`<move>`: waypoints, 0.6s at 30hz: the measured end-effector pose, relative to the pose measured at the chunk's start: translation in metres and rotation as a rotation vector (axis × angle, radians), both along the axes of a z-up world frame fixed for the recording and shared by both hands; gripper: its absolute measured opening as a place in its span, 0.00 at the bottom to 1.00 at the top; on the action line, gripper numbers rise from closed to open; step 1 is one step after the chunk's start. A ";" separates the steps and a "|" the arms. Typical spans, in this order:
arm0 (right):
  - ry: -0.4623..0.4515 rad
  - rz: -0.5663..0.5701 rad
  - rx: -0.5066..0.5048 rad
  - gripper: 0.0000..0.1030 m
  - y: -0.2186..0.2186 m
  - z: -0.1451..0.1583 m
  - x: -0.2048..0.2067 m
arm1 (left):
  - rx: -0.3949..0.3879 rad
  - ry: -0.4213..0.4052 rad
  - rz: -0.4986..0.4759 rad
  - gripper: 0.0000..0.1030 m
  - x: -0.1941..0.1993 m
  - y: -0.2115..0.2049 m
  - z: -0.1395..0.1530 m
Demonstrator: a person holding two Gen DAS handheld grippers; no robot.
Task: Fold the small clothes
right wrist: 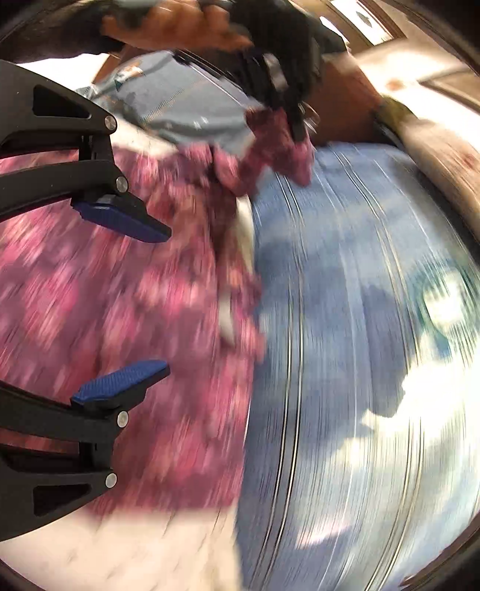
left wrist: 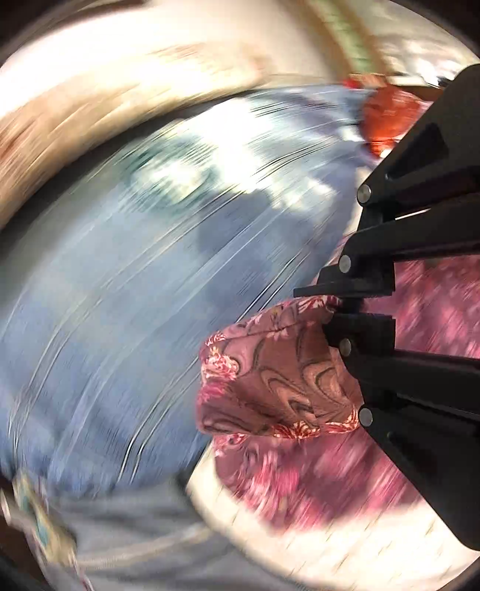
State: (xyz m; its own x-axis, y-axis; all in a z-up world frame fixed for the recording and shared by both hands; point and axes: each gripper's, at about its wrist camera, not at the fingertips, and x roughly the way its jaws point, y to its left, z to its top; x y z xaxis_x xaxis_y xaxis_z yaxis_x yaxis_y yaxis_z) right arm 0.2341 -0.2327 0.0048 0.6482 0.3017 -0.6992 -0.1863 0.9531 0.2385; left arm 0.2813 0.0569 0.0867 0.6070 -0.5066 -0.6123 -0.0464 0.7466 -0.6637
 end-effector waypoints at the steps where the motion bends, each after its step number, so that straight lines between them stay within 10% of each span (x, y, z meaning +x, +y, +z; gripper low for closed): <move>1: 0.004 -0.042 -0.012 0.66 -0.018 0.001 -0.009 | 0.008 0.005 -0.045 0.03 -0.004 -0.026 -0.004; 9: 0.021 -0.256 -0.027 0.67 -0.138 0.003 -0.084 | 0.219 0.329 -0.431 0.13 -0.060 -0.204 -0.106; 15: 0.044 -0.192 0.154 0.67 -0.130 -0.007 -0.079 | 0.104 0.183 -0.415 0.34 -0.110 -0.121 -0.064; 18: 0.086 -0.118 0.285 0.67 -0.100 -0.019 -0.069 | 0.111 0.106 -0.301 0.62 -0.124 -0.059 -0.042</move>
State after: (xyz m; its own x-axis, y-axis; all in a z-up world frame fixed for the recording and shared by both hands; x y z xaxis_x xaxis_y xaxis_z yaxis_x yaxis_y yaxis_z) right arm 0.1647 -0.3327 -0.0142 0.6326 0.4199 -0.6507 -0.0463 0.8592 0.5095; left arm 0.1575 -0.0025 0.0446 0.3706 -0.5803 -0.7252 0.1225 0.8045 -0.5812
